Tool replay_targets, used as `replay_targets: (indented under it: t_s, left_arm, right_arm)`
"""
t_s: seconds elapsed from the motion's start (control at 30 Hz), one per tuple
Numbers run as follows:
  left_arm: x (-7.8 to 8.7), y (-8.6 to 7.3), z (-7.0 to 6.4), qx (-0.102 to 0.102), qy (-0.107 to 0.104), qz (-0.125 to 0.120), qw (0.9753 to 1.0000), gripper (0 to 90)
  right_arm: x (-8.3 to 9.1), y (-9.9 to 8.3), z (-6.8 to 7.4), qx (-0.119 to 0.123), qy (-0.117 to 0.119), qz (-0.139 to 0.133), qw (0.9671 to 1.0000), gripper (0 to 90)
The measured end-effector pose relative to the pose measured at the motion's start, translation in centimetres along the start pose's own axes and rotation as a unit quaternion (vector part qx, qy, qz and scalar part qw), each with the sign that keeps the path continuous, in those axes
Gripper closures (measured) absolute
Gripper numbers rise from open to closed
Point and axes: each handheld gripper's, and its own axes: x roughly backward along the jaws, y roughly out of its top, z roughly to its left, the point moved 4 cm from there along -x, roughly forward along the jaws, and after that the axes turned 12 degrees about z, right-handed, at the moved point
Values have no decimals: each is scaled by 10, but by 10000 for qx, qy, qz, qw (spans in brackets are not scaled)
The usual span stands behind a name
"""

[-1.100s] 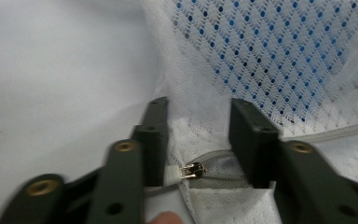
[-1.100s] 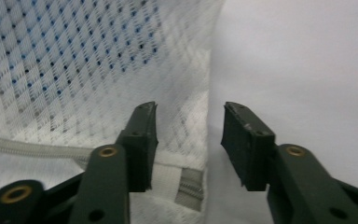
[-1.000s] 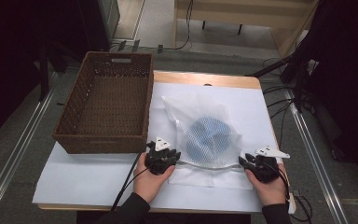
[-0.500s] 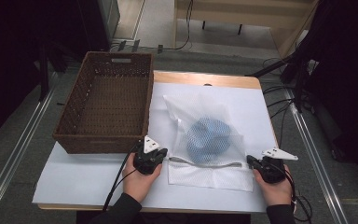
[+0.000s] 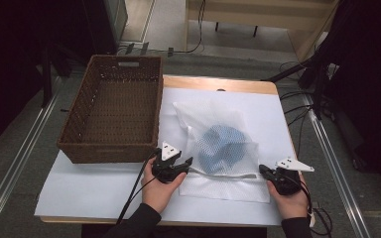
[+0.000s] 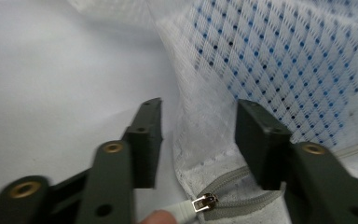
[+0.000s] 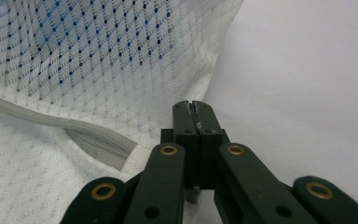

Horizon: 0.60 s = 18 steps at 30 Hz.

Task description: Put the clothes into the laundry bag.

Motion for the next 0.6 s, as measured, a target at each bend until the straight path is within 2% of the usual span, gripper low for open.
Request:
replay_targets:
  t_s: [0.07, 0.13, 0.2, 0.27, 0.43, 0.6]
  left_arm:
    - [-5, 1, 0, 22, -46, 275, 9996, 613]
    - [-6, 2, 0, -8, 41, 310, 9995, 712]
    - [-6, 1, -3, -179, 65, 345, 9992, 888]
    - [-4, -1, -4, -315, 160, 379, 9987, 900]
    - [4, -7, 2, -433, 426, 418, 9973, 900]
    - [7, -10, 6, -423, 362, 367, 9978, 900]
  right_arm:
    - [-1, 1, 3, 54, 25, 6, 10000, 900]
    - [-1, 1, 5, 94, 58, 10, 9999, 900]
    - [-1, 1, 5, 108, 56, 7, 9999, 900]
    - [1, 1, 3, 48, 46, -26, 10000, 900]
    - [5, -1, -3, -130, -39, -77, 9999, 900]
    - [3, -2, -4, -151, -222, 86, 9996, 900]
